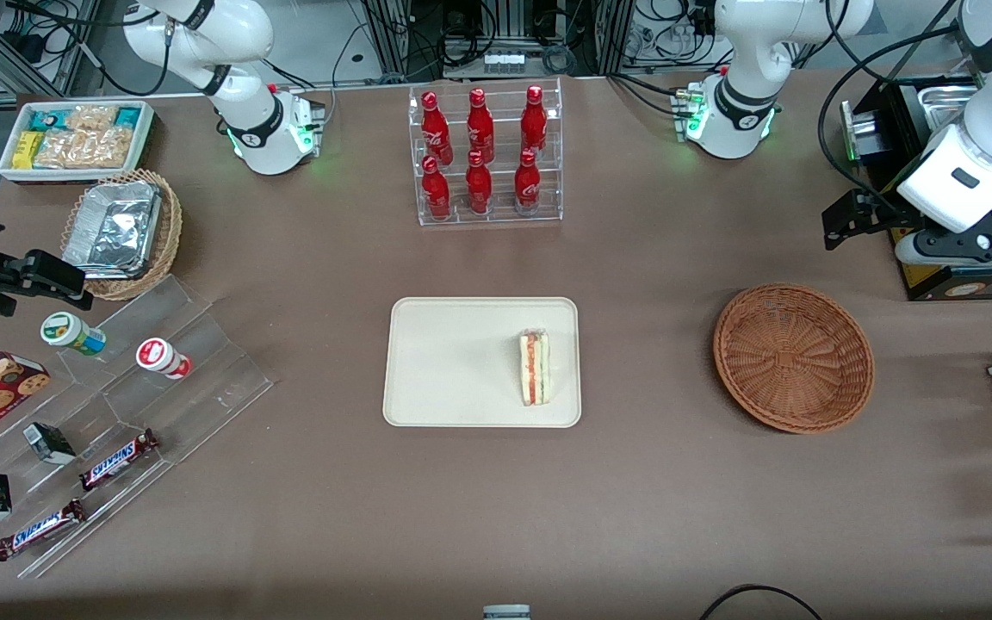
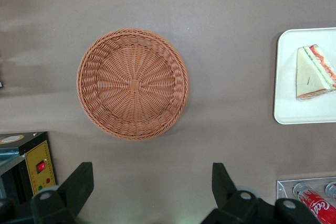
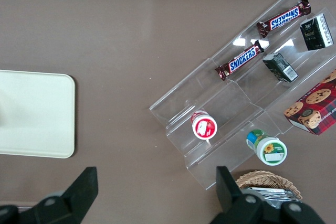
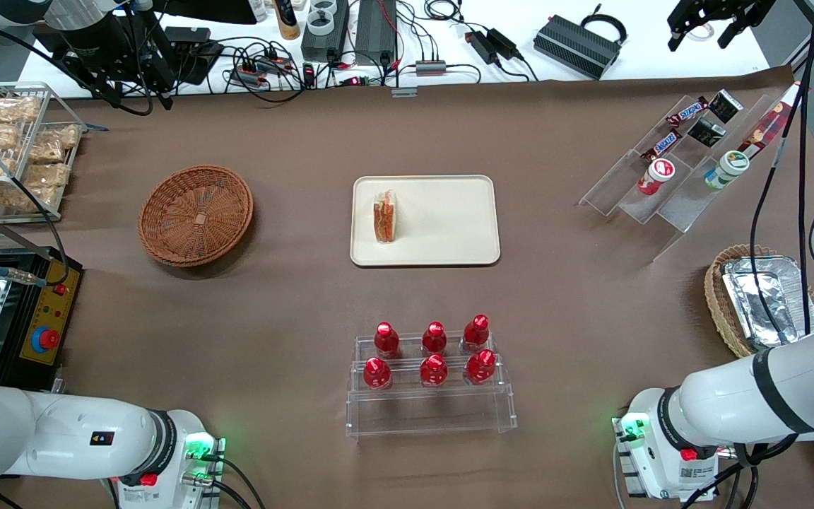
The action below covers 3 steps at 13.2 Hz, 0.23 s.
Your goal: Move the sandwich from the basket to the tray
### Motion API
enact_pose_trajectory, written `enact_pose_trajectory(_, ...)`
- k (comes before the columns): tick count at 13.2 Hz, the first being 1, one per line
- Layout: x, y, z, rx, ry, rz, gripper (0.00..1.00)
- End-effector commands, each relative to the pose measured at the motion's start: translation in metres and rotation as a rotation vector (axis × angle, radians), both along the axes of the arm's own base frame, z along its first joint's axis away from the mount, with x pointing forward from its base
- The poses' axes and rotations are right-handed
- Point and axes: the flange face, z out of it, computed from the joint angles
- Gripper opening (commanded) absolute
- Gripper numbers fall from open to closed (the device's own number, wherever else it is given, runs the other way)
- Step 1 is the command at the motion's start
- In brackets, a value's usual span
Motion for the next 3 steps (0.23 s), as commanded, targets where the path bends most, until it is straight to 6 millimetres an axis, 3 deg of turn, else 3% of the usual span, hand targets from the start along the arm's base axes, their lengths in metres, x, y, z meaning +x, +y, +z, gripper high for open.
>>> enact_pose_trajectory(1, -0.0066, 0.0036, 0.0094, 0.022, -0.012, -0.017, 1.0)
enact_pose_trajectory(3, -0.0067, 0.0066, 0.0097, 0.057, -0.016, -0.014, 1.0)
